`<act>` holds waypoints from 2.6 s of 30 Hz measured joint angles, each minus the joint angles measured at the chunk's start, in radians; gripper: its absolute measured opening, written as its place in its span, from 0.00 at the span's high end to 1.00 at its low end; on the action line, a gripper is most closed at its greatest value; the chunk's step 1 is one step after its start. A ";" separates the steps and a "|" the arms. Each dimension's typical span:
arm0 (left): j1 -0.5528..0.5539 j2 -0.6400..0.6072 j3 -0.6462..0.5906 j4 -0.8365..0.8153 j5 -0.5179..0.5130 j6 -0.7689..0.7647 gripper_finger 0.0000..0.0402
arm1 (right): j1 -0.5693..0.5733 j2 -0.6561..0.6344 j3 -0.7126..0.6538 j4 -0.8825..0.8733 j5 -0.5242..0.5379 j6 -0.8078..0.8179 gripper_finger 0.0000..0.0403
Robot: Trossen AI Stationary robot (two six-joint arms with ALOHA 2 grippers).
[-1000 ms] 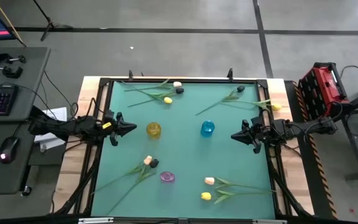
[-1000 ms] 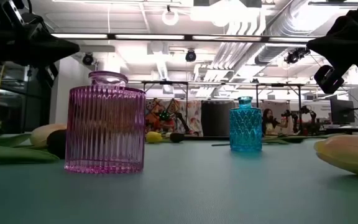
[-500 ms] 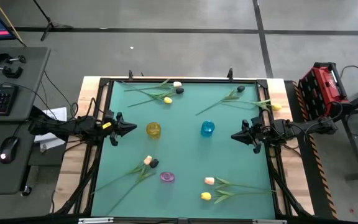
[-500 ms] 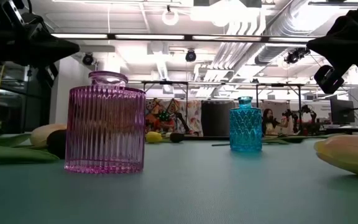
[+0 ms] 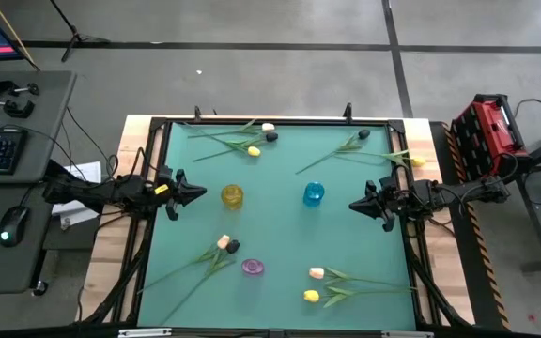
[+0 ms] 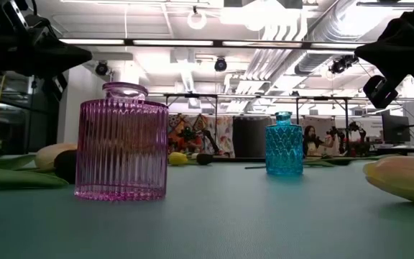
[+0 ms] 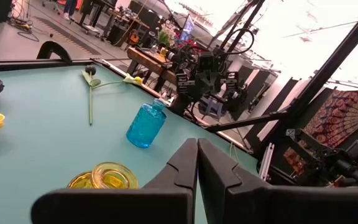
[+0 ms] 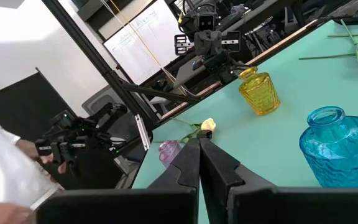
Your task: Sort flowers into vase by color
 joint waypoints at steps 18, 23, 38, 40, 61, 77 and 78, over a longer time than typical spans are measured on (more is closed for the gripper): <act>0.000 0.001 0.000 0.200 -0.229 -0.267 1.00 | 0.000 0.000 0.000 0.000 0.000 0.000 1.00; 0.002 0.002 0.000 0.309 -0.532 -0.357 1.00 | 0.000 0.000 0.000 0.000 0.000 0.000 1.00; 0.476 0.471 0.362 0.070 -0.017 -0.445 1.00 | 0.000 0.000 0.000 0.000 0.000 0.000 1.00; 0.596 0.608 0.460 -0.043 0.167 -0.405 1.00 | 0.000 0.000 0.000 0.000 0.000 0.000 1.00; 0.840 1.383 0.893 -0.684 0.395 -0.017 1.00 | 0.000 0.000 0.000 0.000 0.000 0.000 1.00; 0.849 1.424 0.895 -0.590 0.208 0.376 1.00 | 0.000 0.000 0.000 0.000 0.000 0.000 1.00; 0.860 1.428 0.895 -0.567 0.201 0.376 1.00 | 0.000 0.000 0.000 0.000 0.000 0.000 1.00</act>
